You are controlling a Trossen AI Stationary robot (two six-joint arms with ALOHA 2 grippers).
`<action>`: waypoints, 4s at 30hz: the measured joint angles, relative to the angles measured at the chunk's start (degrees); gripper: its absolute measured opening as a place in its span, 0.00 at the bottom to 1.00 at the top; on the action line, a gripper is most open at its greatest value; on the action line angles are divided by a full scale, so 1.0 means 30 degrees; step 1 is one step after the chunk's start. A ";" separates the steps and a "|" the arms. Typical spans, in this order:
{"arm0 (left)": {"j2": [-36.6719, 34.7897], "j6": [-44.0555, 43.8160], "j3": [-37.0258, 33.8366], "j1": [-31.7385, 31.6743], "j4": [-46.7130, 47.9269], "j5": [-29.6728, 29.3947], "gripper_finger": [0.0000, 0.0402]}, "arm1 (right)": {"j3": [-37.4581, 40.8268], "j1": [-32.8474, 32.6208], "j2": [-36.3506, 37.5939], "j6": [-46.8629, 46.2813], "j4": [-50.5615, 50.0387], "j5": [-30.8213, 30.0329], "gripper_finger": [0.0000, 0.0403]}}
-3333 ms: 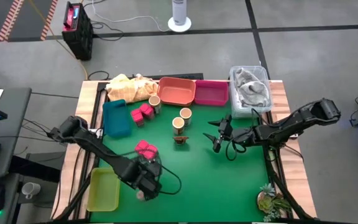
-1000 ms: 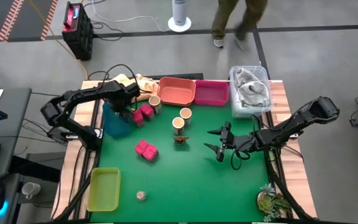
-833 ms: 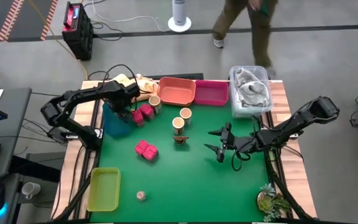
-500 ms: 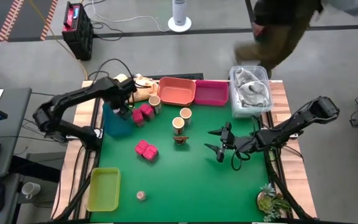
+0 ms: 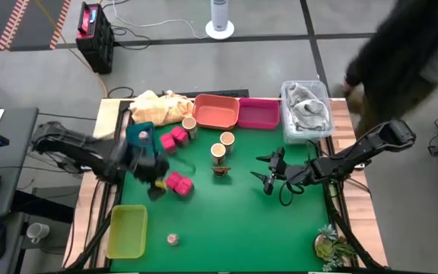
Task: Sort spices by type
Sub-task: Put the small brown seasoning bottle into the blue bin
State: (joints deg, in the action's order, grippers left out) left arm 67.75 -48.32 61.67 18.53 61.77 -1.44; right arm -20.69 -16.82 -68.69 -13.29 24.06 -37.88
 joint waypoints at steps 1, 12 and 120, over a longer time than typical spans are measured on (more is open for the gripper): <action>0.0269 -0.1209 0.0000 0.1187 -0.0860 -0.0027 0.64 | 0.0000 0.0130 0.0000 0.0040 0.0021 -0.0002 0.77; 0.6591 -0.6253 0.1387 0.7392 -0.4861 0.0494 0.64 | 0.0000 0.1178 0.0000 0.1472 0.1258 0.0000 0.77; -0.0521 0.4044 -0.5545 -1.0233 0.2495 -0.7694 0.46 | -0.0007 0.0510 -0.0007 0.1083 0.1258 0.0136 0.77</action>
State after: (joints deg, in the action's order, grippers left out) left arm 66.18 -36.19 45.03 -12.17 69.26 -24.52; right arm -20.71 -15.29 -68.71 -10.04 27.84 -37.47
